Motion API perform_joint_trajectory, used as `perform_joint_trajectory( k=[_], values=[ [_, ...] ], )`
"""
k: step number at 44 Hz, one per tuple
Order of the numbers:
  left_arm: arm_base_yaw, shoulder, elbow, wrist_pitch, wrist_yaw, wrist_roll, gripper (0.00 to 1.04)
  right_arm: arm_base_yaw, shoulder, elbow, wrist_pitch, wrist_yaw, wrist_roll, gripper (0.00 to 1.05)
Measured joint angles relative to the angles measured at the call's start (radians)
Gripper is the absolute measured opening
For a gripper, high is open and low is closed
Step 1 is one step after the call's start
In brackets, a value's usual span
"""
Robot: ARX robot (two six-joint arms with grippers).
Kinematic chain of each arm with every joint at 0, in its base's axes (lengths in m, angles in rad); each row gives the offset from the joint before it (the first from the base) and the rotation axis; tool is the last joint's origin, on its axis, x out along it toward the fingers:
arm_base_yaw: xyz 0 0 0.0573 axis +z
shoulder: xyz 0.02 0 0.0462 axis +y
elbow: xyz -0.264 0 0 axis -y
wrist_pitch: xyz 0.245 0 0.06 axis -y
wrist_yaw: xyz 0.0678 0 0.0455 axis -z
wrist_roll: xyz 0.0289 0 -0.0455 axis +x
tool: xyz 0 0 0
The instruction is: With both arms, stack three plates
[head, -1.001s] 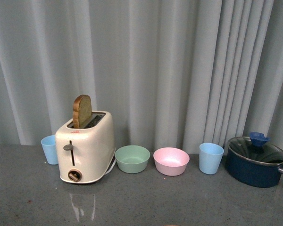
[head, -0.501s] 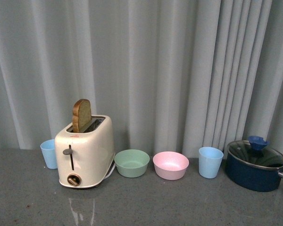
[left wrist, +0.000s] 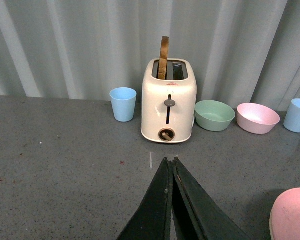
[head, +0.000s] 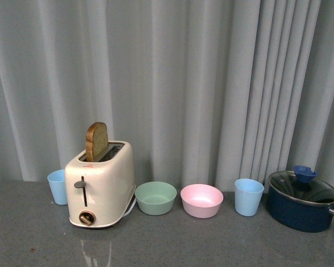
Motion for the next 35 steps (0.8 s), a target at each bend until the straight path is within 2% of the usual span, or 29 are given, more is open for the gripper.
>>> perform_joint_trajectory(
  k=[8, 21, 35],
  values=[
    [0.0, -0.054, -0.024, -0.002, 0.0, -0.002, 0.04, 0.0, 0.0, 0.0, 0.0, 0.0, 0.0, 0.97],
    [0.0, -0.241, -0.024, -0.182, 0.001, -0.002, 0.04, 0.0, 0.0, 0.0, 0.0, 0.0, 0.0, 0.97],
    [0.0, -0.359, -0.024, -0.298, 0.001, -0.003, 0.04, 0.0, 0.0, 0.0, 0.0, 0.0, 0.0, 0.97]
  ],
)
